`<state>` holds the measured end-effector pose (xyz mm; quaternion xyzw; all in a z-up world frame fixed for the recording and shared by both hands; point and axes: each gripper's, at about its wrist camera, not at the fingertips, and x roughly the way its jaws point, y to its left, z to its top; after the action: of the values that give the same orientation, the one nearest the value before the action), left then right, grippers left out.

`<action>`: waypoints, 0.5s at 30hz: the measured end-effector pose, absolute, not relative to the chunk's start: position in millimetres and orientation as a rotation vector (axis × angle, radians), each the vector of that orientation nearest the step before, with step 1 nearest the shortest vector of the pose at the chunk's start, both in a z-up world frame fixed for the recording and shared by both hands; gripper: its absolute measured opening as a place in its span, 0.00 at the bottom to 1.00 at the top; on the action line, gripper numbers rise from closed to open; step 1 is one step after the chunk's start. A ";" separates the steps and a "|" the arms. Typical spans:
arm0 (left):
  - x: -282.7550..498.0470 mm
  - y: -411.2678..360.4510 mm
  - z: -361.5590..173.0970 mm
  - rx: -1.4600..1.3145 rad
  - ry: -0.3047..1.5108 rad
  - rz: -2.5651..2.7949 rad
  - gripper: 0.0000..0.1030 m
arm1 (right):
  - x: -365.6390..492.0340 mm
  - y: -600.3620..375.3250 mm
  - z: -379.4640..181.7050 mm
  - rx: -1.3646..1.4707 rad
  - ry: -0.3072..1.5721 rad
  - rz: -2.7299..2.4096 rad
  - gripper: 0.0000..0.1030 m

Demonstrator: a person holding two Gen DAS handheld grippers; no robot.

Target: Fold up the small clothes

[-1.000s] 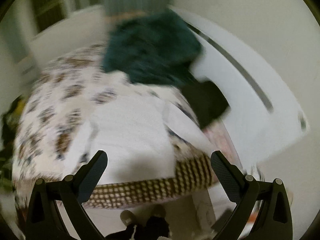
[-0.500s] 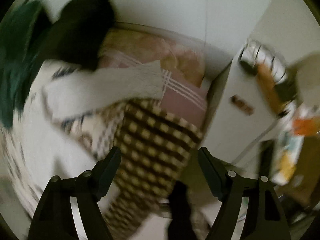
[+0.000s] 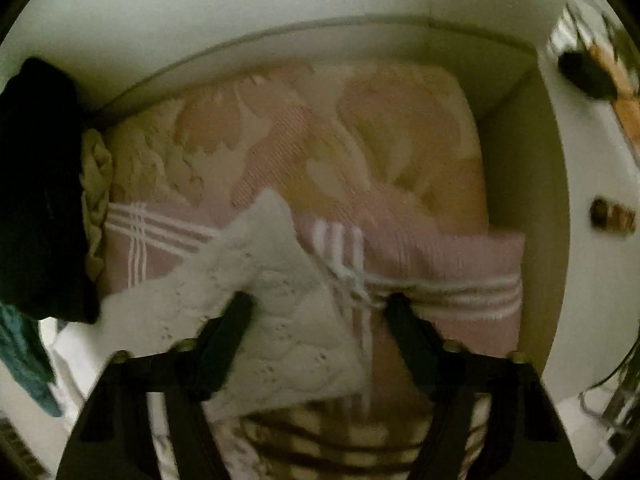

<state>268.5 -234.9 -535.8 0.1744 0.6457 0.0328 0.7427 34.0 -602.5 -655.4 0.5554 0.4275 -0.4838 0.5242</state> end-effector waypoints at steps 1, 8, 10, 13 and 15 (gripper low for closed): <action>272.4 -233.1 -537.2 0.372 1.411 0.082 1.00 | 41.5 -599.4 -652.2 1.279 1.030 -1.168 0.37; 296.3 -202.0 -533.7 0.283 1.395 0.149 1.00 | 100.5 -573.4 -594.7 0.993 1.030 -1.080 0.05; 301.6 -188.7 -528.6 0.261 1.386 0.171 1.00 | 127.9 -558.0 -559.8 0.914 1.006 -1.017 0.05; 310.5 -163.9 -519.2 0.217 1.376 0.207 1.00 | 172.3 -530.6 -502.8 0.792 0.960 -0.910 0.05; 316.3 -146.1 -512.1 0.194 1.363 0.229 1.00 | 211.4 -511.7 -464.0 0.714 0.923 -0.832 0.05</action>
<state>316.3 -146.1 -512.1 0.0895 0.6274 0.1056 0.7663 211.4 -511.7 -464.0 0.3272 0.4229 -0.3812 0.7542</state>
